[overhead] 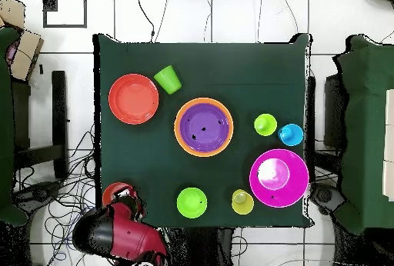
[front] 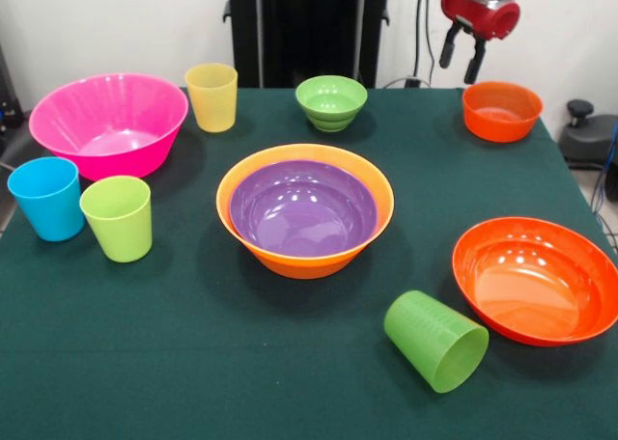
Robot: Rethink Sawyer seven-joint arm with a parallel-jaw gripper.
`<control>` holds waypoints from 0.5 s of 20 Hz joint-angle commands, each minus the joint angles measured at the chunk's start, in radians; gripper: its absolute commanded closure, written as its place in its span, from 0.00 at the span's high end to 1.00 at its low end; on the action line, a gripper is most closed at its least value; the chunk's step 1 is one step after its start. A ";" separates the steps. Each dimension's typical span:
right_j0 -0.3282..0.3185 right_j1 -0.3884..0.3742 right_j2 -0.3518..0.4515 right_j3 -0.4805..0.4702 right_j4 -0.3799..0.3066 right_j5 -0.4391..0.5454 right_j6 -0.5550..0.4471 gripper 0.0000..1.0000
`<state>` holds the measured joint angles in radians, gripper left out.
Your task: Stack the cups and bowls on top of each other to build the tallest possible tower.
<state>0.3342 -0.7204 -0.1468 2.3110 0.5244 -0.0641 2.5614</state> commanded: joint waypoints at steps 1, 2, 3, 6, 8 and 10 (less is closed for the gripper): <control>0.030 0.018 0.034 -0.083 0.084 0.065 0.196 1.00; 0.037 0.018 0.028 -0.087 0.091 0.072 0.196 1.00; 0.044 0.017 0.019 -0.093 0.097 0.083 0.192 1.00; 0.090 0.021 -0.025 -0.124 0.129 0.137 0.196 1.00; 0.146 0.033 -0.070 -0.165 0.159 0.202 0.216 1.00; 0.193 0.043 -0.125 -0.216 0.171 0.278 0.240 1.00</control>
<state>0.4586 -0.7116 -0.2361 2.2379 0.6156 0.0057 2.5614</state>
